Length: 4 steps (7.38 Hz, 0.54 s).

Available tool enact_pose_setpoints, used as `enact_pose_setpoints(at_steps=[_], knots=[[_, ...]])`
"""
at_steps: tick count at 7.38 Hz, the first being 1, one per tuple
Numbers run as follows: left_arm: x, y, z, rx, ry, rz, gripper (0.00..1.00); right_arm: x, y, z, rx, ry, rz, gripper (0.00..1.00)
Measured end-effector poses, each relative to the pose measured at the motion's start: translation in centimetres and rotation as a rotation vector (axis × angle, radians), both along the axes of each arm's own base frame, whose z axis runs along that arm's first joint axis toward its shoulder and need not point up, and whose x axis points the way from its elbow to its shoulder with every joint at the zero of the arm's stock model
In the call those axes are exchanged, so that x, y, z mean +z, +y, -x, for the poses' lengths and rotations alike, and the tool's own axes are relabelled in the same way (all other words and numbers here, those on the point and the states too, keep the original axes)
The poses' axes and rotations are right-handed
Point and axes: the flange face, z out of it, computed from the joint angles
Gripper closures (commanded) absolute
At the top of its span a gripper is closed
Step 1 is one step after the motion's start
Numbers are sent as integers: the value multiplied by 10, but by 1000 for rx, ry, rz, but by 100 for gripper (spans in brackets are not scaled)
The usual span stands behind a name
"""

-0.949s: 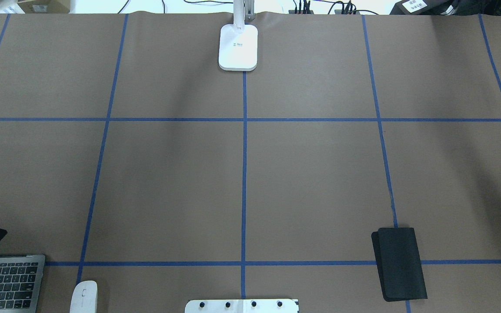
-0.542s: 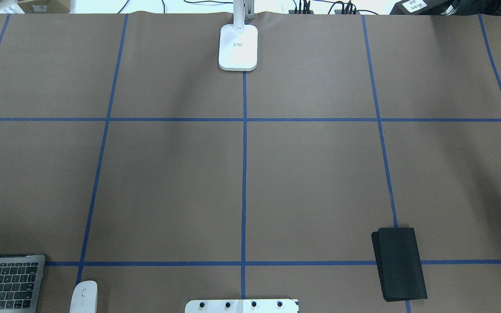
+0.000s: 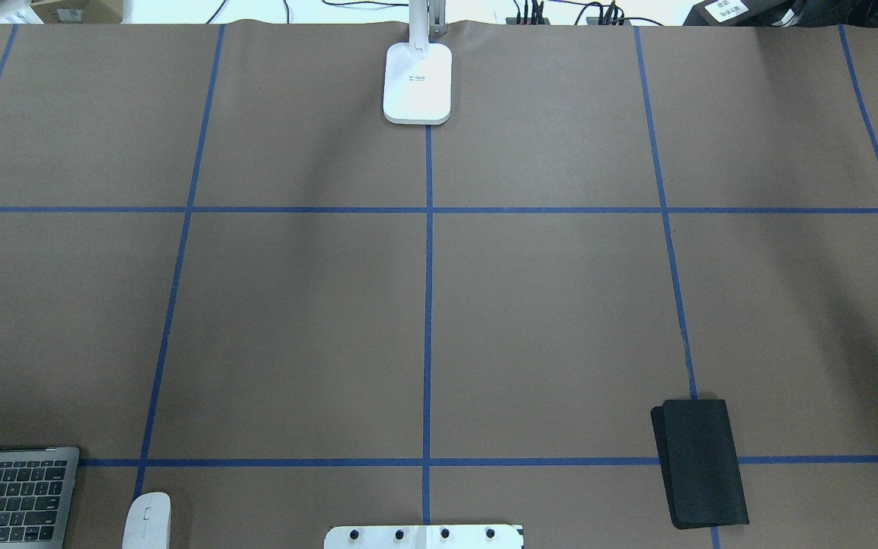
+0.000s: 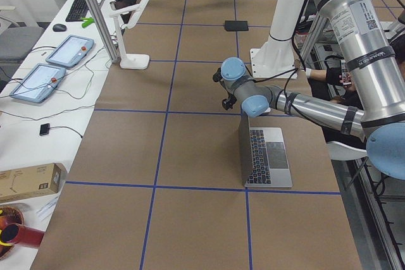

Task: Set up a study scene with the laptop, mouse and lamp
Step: 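Lower the left gripper toward the silver laptop's near edge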

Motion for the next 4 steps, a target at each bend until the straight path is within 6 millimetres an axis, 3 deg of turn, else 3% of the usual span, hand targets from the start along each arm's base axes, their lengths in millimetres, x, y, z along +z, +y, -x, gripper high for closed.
enact_pose_setpoints(at_steps=[4], knots=[[7, 11, -6, 48, -4, 29, 0, 1, -1, 5, -9, 18, -4, 0]])
